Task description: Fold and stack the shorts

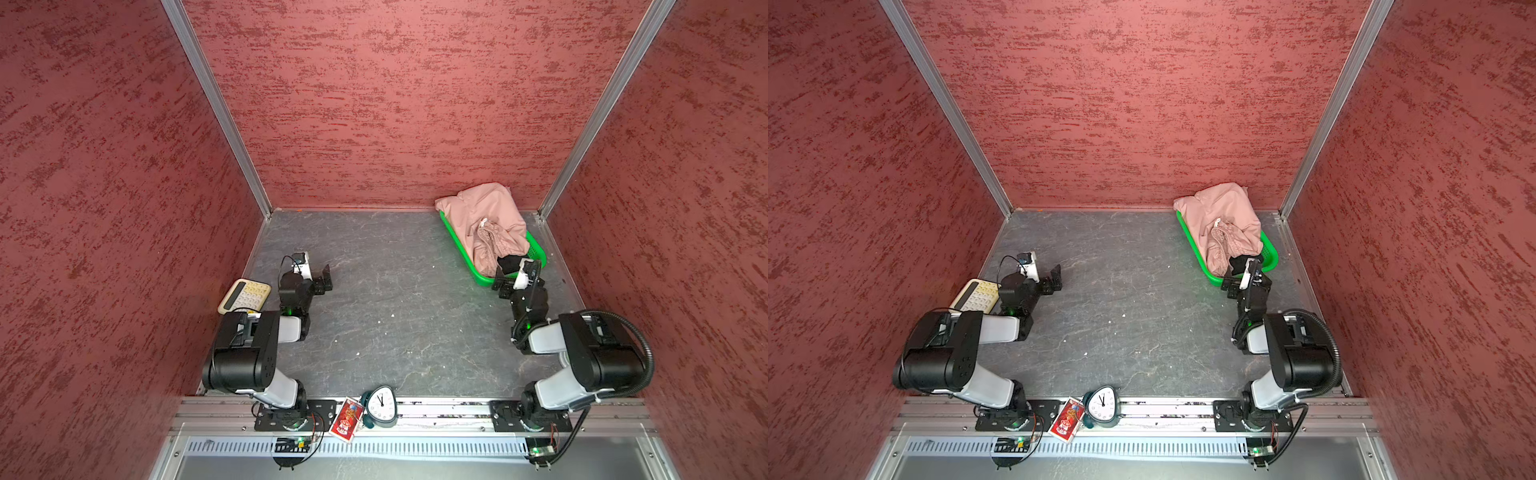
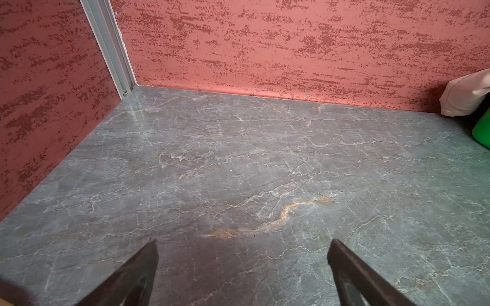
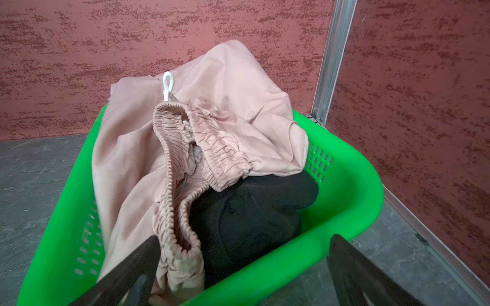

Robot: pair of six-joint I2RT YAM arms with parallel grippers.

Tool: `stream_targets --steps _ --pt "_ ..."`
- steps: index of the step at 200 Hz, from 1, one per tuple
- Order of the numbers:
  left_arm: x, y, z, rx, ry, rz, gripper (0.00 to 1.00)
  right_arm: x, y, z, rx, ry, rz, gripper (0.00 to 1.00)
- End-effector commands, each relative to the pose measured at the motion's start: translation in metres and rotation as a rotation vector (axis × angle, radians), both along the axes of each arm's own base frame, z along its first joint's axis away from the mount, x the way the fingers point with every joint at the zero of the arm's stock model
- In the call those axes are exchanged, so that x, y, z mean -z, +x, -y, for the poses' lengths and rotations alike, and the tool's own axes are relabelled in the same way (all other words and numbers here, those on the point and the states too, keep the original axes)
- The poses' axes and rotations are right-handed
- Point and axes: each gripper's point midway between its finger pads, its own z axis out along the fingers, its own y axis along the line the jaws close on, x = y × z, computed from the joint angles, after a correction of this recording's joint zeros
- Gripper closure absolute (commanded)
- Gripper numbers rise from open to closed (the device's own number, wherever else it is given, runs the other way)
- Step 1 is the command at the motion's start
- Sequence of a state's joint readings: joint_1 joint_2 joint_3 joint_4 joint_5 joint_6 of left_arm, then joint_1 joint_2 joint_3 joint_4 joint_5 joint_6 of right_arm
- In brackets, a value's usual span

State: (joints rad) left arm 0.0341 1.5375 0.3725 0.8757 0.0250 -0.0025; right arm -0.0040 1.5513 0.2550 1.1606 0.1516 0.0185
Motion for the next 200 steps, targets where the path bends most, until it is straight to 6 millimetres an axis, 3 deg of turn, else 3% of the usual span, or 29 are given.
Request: stream_targets --steps 1,200 --pt "-0.0081 0.0032 0.0016 0.008 0.01 0.027 0.01 -0.0119 0.0036 0.0019 0.003 -0.009 0.038 0.01" --pt "-0.0083 0.0033 0.0017 0.008 0.008 0.027 0.01 -0.0095 0.0079 0.002 -0.033 0.011 0.018 0.01"
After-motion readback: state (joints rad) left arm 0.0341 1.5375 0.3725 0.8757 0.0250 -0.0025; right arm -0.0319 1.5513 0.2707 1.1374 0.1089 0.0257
